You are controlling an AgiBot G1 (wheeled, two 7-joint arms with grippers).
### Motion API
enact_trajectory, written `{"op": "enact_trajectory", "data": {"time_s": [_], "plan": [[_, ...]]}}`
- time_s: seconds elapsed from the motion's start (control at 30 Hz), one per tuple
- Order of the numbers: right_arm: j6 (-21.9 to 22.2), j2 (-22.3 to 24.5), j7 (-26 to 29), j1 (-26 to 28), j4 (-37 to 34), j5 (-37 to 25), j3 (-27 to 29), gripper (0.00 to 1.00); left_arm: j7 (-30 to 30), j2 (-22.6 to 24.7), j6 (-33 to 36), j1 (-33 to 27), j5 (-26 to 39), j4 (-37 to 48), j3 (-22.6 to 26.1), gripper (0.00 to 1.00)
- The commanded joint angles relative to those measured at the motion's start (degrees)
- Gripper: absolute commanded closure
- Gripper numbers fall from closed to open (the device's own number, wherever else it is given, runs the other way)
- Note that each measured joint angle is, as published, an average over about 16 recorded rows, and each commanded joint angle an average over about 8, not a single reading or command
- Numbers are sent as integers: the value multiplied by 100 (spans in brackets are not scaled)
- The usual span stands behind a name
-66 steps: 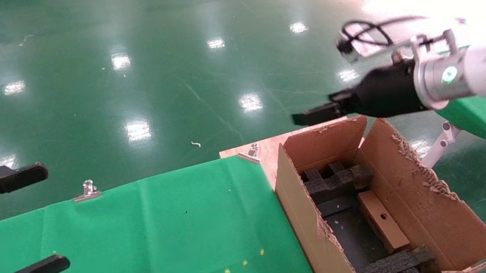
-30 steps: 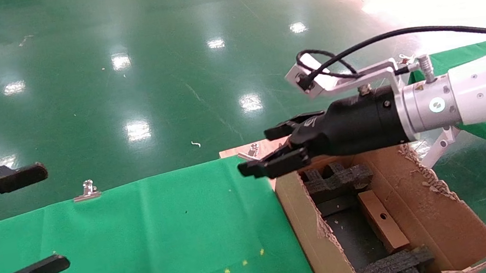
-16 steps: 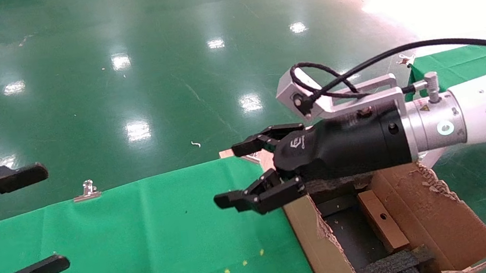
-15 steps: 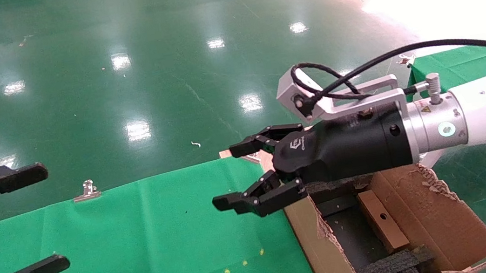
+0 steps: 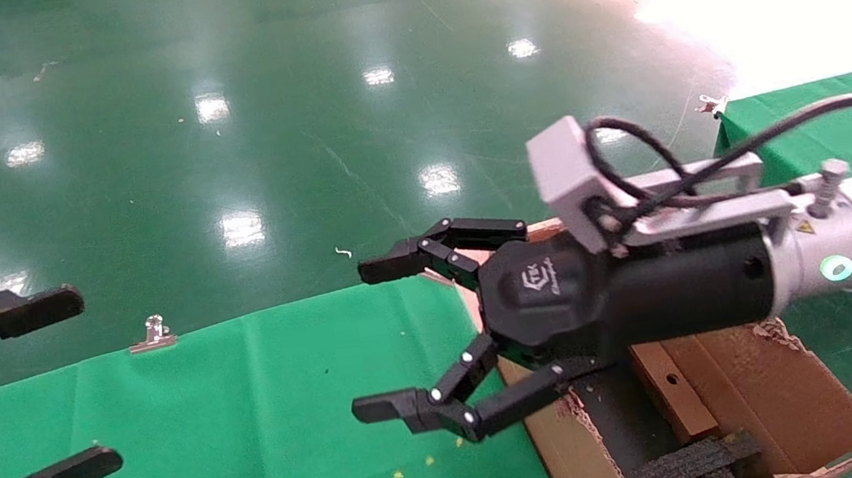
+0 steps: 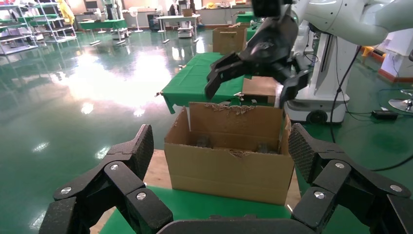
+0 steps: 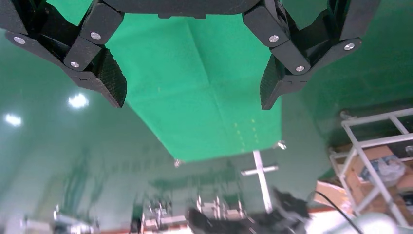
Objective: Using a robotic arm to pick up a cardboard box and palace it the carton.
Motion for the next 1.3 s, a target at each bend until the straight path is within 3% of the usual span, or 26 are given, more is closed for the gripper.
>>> {"op": "enact_trajectory", "data": {"time_s": [0.03, 0.23, 0.4, 1.3], "plan": [[-118, -33, -237, -167, -14, 127, 218, 0, 0, 0, 0, 0, 0, 0, 0, 0], [-408, -115, -814, -583, -48, 444, 760, 0, 0, 0, -1, 1, -1, 0, 0, 0], [-515, -146, -974, -735, -61, 567, 956, 0, 0, 0, -2, 2, -2, 1, 0, 0], [-419, -120, -840, -602, -53, 457, 781, 0, 0, 0, -2, 2, -1, 1, 0, 0]]}}
